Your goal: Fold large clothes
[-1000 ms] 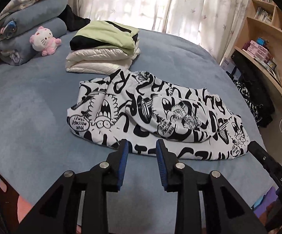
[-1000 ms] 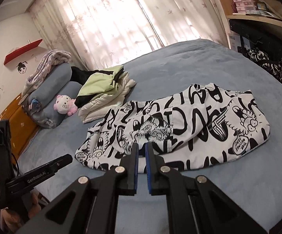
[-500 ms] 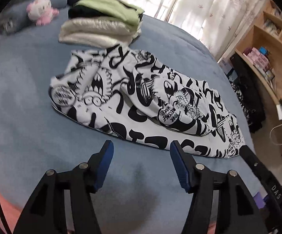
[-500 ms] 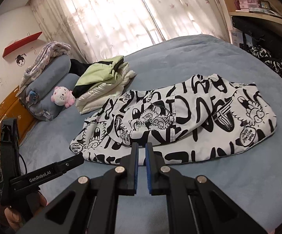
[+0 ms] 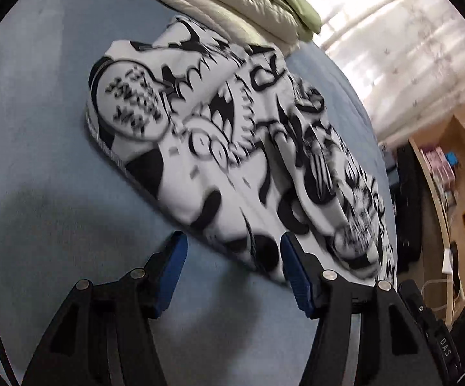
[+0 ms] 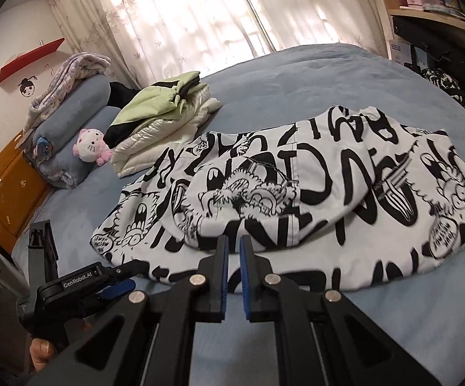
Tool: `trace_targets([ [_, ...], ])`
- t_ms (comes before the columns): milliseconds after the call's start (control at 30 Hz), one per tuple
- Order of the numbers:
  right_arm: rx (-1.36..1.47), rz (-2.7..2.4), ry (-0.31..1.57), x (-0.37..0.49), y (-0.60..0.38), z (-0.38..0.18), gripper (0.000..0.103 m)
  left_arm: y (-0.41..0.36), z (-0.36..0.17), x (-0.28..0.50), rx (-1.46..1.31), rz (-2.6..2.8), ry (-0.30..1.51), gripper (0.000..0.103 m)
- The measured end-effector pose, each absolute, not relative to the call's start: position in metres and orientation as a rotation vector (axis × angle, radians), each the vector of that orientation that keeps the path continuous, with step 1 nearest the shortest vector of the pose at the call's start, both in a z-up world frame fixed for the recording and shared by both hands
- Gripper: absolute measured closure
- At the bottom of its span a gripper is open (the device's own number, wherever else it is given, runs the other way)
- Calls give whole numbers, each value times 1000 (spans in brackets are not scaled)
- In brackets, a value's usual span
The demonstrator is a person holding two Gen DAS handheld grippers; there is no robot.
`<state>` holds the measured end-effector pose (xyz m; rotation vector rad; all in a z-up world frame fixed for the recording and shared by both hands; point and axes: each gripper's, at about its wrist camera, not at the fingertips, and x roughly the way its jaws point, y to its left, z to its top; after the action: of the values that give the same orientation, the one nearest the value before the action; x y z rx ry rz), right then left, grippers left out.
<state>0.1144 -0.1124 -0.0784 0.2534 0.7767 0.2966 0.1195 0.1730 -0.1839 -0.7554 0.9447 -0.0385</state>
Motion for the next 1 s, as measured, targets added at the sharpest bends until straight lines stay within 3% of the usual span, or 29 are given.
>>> trace_targets([
  [467,160,265,736,214,-87,-83,96,190,-195,185,-804,53,866,45],
  [500,144,253,738,221,-84,-86,96,191,-193,186,-786,68,855,48],
  [567,120,251,753,231,-79,-95,96,191,-187,189,-734,98,824,68],
  [667,78,249,835,241,-70,-122,96,181,-169,189,-614,118,759,84],
  [767,43,233,874,236,-65,-151,96,158,-145,188,-456,126,669,89],
  [1000,82,242,853,230,-73,-155,96,103,-98,187,-226,80,524,90],
])
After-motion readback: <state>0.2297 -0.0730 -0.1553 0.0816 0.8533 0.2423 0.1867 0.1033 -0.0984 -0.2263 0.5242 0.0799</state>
